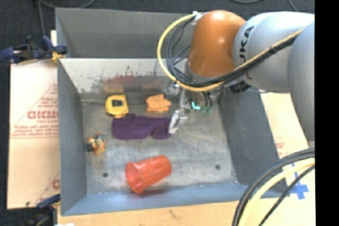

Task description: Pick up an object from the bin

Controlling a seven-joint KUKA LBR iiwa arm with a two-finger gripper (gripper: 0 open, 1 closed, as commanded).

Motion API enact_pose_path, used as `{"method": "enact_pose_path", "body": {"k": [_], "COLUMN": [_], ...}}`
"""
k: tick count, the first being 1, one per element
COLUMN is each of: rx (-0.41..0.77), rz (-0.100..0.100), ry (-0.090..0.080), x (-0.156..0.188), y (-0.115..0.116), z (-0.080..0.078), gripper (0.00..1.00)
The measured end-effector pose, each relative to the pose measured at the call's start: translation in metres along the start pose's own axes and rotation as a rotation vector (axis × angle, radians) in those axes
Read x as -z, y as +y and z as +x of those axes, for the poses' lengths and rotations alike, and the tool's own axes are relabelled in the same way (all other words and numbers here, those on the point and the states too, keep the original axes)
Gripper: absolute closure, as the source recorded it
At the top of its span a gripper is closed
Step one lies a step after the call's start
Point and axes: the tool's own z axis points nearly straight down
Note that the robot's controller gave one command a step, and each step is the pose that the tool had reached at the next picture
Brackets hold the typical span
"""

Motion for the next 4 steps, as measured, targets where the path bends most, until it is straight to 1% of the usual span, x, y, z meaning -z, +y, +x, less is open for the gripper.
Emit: {"method": "enact_pose_path", "body": {"k": [1, 2, 3, 4], "rx": [0.0, 0.005, 0.002, 0.03], "rz": [0.0, -0.001, -0.001, 0.001], "ry": [-0.007, -0.012, -0.011, -0.008], "x": [0.004, -0.061, -0.062, -0.048], "y": [0.0, 0.023, 0.024, 0.031], "z": [-0.002, 0.024, 0.024, 0.024], "gripper": [0.0, 0.0, 0.0, 0.0]}}
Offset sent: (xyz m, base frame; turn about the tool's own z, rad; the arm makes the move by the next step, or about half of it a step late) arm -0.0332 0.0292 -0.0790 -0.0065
